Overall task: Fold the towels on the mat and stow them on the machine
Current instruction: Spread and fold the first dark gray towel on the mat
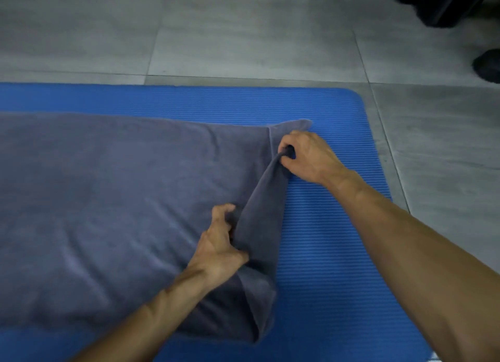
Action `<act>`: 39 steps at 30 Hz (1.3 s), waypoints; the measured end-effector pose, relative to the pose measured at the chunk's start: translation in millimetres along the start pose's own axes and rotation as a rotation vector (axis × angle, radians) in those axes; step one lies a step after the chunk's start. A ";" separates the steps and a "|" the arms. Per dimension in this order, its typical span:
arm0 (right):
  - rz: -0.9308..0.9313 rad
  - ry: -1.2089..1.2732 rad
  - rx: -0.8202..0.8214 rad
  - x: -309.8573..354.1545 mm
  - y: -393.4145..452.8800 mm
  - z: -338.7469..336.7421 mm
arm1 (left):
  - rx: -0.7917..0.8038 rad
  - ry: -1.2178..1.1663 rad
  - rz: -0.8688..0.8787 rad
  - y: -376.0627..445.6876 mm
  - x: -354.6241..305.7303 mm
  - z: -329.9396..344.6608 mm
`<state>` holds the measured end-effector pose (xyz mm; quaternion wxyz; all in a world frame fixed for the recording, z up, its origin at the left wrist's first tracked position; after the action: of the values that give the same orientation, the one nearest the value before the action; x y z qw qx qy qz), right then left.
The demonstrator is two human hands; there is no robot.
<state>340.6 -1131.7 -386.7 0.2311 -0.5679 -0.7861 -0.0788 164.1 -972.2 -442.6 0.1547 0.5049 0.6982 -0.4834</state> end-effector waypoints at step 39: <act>-0.526 -0.184 0.247 695.7 253.3 249.2 | -0.302 -0.319 -0.200 -112.4 406.6 -556.8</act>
<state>335.0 -352.9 -326.2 0.1979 -0.3172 -0.9274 0.0121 39.6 -286.2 -400.8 0.2883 0.3216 0.7757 -0.4602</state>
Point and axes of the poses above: each hand's wrist, its own y-axis towards the middle knuckle, its own z-axis out of the palm, x = y × z, the point moved 10 cm from there along y, towards the middle knuckle, and after that the axes turned 6 degrees about y, right-handed, at the moved point
